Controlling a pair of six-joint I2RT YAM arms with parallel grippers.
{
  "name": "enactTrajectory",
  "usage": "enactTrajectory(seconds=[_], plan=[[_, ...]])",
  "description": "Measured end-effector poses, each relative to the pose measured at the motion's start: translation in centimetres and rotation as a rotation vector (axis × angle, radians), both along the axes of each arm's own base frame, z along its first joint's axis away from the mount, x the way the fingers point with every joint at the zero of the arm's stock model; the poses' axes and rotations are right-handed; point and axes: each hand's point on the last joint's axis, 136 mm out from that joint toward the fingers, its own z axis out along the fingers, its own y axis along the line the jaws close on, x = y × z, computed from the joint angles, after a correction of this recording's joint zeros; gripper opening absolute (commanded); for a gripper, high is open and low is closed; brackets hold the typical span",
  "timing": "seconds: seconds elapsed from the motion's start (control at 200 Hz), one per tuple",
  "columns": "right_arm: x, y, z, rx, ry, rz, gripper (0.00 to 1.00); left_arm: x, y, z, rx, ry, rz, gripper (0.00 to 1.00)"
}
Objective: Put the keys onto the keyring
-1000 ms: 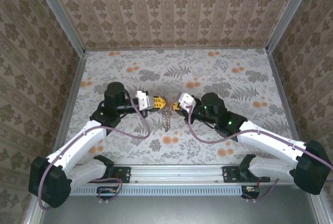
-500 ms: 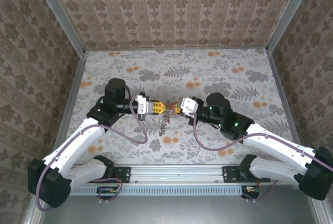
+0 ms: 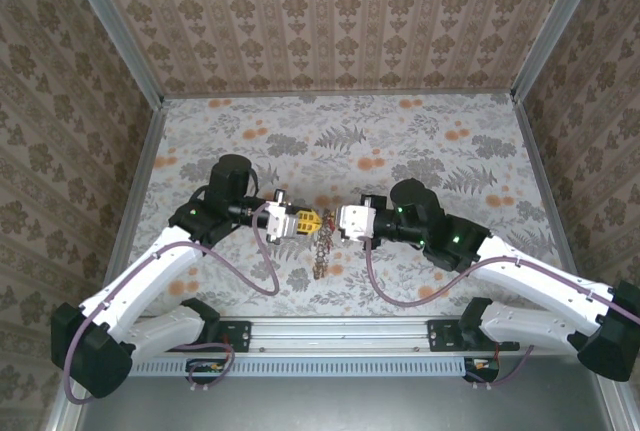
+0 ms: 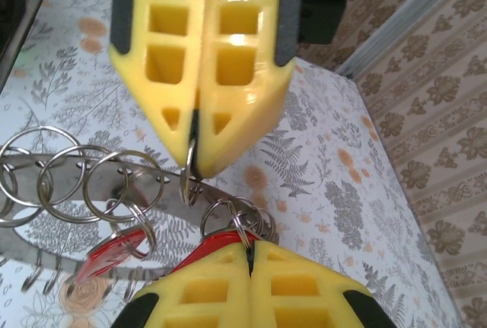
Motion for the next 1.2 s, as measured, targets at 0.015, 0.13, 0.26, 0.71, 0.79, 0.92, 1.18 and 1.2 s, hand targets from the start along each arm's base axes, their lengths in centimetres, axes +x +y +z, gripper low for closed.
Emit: enactTrajectory(seconds=[0.015, 0.13, 0.26, 0.71, 0.79, 0.92, 1.18, 1.2], plan=[[-0.1, 0.0, -0.1, -0.005, -0.003, 0.005, 0.00, 0.0, 0.0, 0.0, -0.001, -0.003, -0.002, 0.00], [-0.7, 0.2, -0.1, -0.029, -0.038, 0.039, 0.00, -0.1, 0.0, 0.5, -0.008, -0.022, -0.008, 0.00], [-1.2, 0.3, 0.3, -0.036, -0.077, 0.064, 0.00, -0.1, 0.0, 0.8, -0.010, -0.029, -0.012, 0.00], [-0.4, 0.4, 1.3, 0.082, 0.033, -0.038, 0.00, 1.6, -0.6, 0.9, -0.037, -0.002, 0.081, 0.00], [-0.1, 0.3, 0.8, 0.131, 0.086, -0.079, 0.00, 2.1, -0.8, 0.8, -0.049, 0.020, 0.109, 0.00], [0.4, 0.1, 0.3, 0.190, 0.164, -0.135, 0.00, 2.7, -0.9, 0.8, -0.064, 0.044, 0.146, 0.00], [2.6, -1.1, 0.9, 0.335, 0.278, -0.258, 0.00, 3.4, -1.1, 1.5, -0.091, 0.044, 0.179, 0.00], [2.7, -1.2, 0.8, 0.336, 0.285, -0.263, 0.00, 3.4, -1.1, 1.5, -0.091, 0.044, 0.179, 0.00]])
